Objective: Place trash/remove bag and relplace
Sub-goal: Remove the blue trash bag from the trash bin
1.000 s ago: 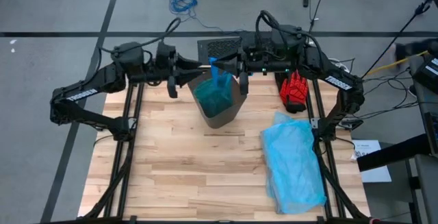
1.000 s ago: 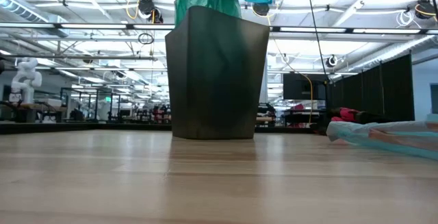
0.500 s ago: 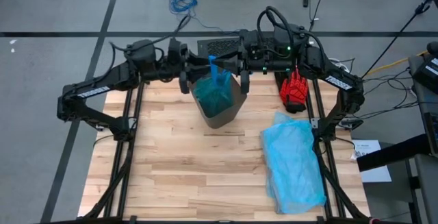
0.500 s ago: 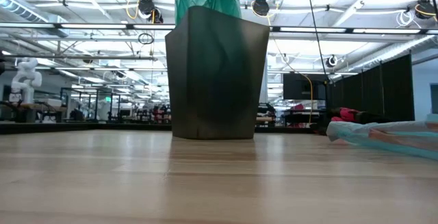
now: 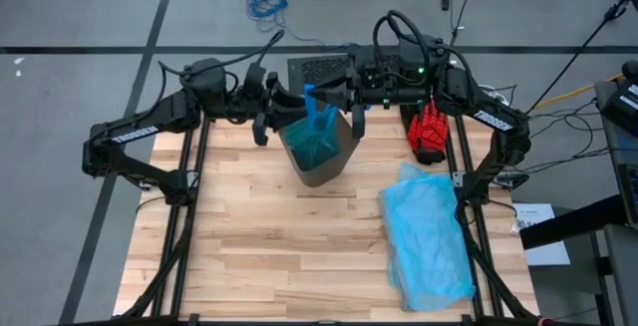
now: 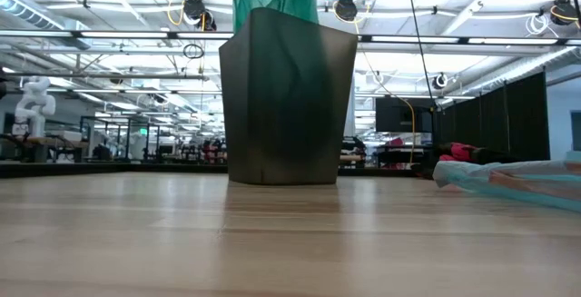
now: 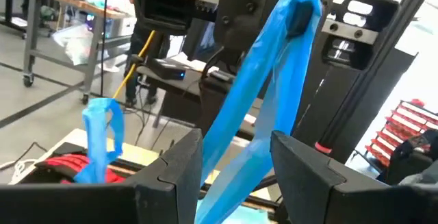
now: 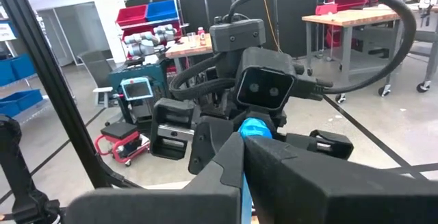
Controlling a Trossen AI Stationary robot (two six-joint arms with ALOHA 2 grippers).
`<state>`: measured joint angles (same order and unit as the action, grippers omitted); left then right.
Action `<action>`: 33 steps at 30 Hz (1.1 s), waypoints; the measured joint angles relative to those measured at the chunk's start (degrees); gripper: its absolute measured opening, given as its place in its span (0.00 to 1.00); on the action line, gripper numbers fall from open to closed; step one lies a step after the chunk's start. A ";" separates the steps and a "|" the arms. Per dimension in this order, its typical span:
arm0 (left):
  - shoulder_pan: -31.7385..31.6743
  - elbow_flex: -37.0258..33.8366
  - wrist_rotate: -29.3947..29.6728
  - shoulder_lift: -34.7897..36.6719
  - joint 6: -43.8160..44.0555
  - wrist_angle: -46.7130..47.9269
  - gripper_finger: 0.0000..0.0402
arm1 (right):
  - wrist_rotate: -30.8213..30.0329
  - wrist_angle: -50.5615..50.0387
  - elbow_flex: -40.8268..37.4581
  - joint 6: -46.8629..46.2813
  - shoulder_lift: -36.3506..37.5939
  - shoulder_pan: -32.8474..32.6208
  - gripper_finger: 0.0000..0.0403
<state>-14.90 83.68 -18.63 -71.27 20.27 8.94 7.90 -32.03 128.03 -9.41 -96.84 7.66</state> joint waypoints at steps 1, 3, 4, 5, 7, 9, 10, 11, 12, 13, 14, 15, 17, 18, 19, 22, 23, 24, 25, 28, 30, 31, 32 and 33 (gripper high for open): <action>-0.01 0.00 0.00 0.05 -0.04 0.35 0.42 | 0.00 0.00 0.00 0.00 0.00 0.00 0.00; -0.04 0.00 -0.02 0.29 -0.53 1.50 0.42 | 0.00 0.00 0.00 0.00 0.00 0.00 0.00; -0.05 0.00 -0.26 0.53 -1.50 2.23 0.42 | 0.00 -0.02 0.00 0.00 0.00 0.00 0.00; -0.20 0.00 -0.67 0.77 -2.60 2.94 0.42 | -0.02 -0.02 0.00 0.00 0.00 0.00 0.00; -0.50 0.00 -3.23 1.29 -2.72 3.20 0.42 | -0.02 -0.02 0.00 0.00 0.00 0.00 0.00; -0.77 0.00 -6.07 2.09 -2.56 3.15 0.42 | -0.02 -0.02 0.00 0.00 0.02 0.00 0.00; -0.79 0.00 -6.39 2.46 -2.56 3.11 0.42 | -0.02 -0.04 0.00 0.00 0.02 0.00 0.00; -0.79 0.00 -6.38 2.68 -2.30 2.92 0.42 | -0.02 -0.04 0.00 0.00 0.02 0.00 0.00; -0.76 0.00 -6.25 2.76 -1.70 2.46 0.42 | -0.02 -0.05 0.00 0.00 0.02 0.00 0.00; -0.74 0.00 -5.40 2.76 -1.17 1.88 0.42 | -0.02 -0.07 0.00 0.00 0.02 0.00 0.00; -0.74 0.00 -3.94 2.70 -1.08 1.89 0.42 | -0.04 -0.07 0.00 0.02 0.02 0.00 0.00; -0.74 0.00 -2.11 2.39 -1.09 2.35 0.42 | -0.04 -0.07 0.00 0.00 0.02 0.00 0.00; -0.79 0.00 0.72 1.62 -0.98 2.68 0.42 | -0.04 -0.07 0.00 0.02 0.02 0.00 0.00; -0.80 -0.04 0.97 1.26 -0.56 2.85 0.42 | -0.04 -0.08 0.00 0.01 0.02 0.00 0.00; -0.84 -0.09 1.23 0.91 0.16 2.69 0.42 | -0.04 -0.09 0.00 0.01 0.02 0.00 0.00; -0.76 -0.11 1.20 0.69 0.90 1.72 0.42 | -0.07 -0.12 0.00 0.02 0.02 0.00 0.00; -0.76 -0.11 1.22 0.75 0.90 1.53 0.42 | -0.05 -0.16 0.00 0.02 0.02 0.00 0.00; -0.76 -0.11 1.24 0.79 0.90 1.38 0.42 | -0.05 -0.22 0.00 0.02 0.02 0.00 0.00; -0.74 -0.11 1.24 0.79 0.90 1.18 0.42 | -0.07 -0.26 0.00 0.02 0.02 0.00 0.00; -0.76 -0.11 1.40 0.72 0.92 0.01 0.42 | -0.09 -0.35 0.00 0.02 0.02 0.01 0.00; -0.81 -0.10 1.59 0.72 1.38 -1.30 0.42 | -0.10 -0.35 0.00 0.02 0.02 0.00 0.00; -0.79 -0.09 1.61 0.75 1.73 -1.85 0.42 | -0.11 -0.35 0.00 0.02 0.02 0.01 0.00; -0.79 -0.09 1.65 0.75 1.88 -2.19 0.42 | -0.11 -0.35 0.00 0.02 0.02 0.00 0.00; -0.79 -0.09 2.10 0.75 1.89 -2.36 0.42 | -0.11 -0.35 0.00 0.02 0.02 0.00 0.00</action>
<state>-15.68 83.59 -16.53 -70.52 22.16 6.59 7.79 -32.38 128.03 -9.39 -96.82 7.66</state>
